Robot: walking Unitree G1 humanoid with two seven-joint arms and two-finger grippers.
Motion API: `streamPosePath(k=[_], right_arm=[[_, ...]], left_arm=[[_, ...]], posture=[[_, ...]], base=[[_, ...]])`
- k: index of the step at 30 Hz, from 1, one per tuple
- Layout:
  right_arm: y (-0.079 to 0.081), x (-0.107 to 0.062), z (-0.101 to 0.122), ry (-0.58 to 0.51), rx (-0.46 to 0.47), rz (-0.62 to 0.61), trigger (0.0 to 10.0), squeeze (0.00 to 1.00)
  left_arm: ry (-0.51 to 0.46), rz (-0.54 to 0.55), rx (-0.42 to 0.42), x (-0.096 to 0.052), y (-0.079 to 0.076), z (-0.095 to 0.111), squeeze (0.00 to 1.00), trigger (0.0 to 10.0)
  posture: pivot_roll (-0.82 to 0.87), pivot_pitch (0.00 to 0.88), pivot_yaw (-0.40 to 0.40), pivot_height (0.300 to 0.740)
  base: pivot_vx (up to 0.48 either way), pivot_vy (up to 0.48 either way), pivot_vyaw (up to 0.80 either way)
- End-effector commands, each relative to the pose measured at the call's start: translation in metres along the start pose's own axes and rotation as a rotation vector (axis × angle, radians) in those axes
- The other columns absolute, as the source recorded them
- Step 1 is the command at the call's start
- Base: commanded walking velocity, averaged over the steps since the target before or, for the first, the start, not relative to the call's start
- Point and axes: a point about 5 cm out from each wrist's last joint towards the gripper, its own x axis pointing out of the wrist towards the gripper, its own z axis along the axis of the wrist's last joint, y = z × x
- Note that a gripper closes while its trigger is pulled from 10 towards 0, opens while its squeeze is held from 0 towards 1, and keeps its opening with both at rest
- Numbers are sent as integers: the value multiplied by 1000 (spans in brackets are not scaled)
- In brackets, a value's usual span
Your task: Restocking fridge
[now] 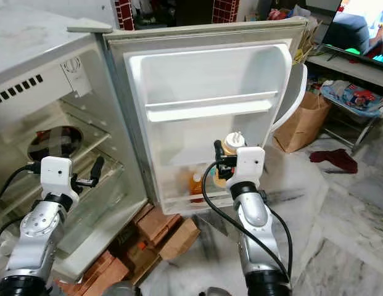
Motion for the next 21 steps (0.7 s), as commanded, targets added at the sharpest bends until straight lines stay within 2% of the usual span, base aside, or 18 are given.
streamPosePath(k=[1, 4, 13, 21], right_arm=[[5, 6, 5, -13, 1, 26, 10000, 0], [5, 7, 5, -11, -2, 25, 10000, 0], [6, 13, 8, -15, 11, 33, 10000, 0], [8, 12, 7, -8, 8, 57, 10000, 0]], left_arm=[[-3, 18, 7, -1, 4, 2, 0, 10000], [-6, 16, 7, -2, 4, 3, 0, 10000], [-33, 0, 12, 1, 1, 11, 0, 10000], [-29, -7, 5, 2, -2, 9, 0, 10000]], posture=[[35, 0, -49, 740], [36, 0, -50, 740], [38, 0, -59, 740], [28, 0, -64, 740]], base=[[0, 0, 794], [0, 0, 790], [0, 0, 0], [295, 31, 0]])
